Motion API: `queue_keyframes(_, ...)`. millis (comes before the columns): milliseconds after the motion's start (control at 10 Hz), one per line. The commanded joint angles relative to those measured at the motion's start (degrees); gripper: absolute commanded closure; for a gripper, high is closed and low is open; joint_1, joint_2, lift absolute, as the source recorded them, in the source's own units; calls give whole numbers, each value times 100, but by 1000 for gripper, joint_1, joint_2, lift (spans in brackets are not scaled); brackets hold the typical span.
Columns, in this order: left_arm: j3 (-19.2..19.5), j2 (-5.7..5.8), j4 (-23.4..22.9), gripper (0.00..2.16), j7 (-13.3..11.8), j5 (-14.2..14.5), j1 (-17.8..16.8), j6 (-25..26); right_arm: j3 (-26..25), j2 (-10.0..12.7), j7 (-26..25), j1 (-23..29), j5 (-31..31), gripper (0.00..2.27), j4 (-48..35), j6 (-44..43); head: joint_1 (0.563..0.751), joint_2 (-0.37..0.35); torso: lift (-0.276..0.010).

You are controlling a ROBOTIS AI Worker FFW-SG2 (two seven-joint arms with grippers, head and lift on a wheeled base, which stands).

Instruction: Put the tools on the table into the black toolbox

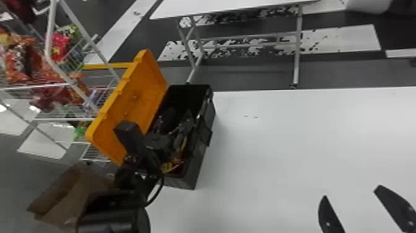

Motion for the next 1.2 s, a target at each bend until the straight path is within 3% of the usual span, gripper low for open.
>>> queue_keyframes(0,-15,-12,-169,29,-23,113,314,-293,-245,71,3,46,-204,178,59,-112,695,350,-75)
queue_keyframes(200,-94,-21,-468,33,4,368,885,-890,-588,150,12,126,-433,178,68,-270,695,347,-75)
queue_keyframes(400,-331,-30,-583,36,267,640,1466,-1734,-878,256,91,152,-644,178,68,-305,695,304,-75)
queue_keyframes(700,-1070,-3,-380,60,1102,605,2125,-2842,-1116,358,135,152,-837,178,226,-516,695,242,-75)
queue_keyframes(1000,-1623,32,112,60,1876,464,2388,-4019,-1116,358,21,178,-837,181,569,-1114,695,172,-75)
queue_keyframes(1100,-1658,32,156,60,1973,464,2485,-4283,-1116,358,-102,170,-837,181,727,-1290,695,164,-75)
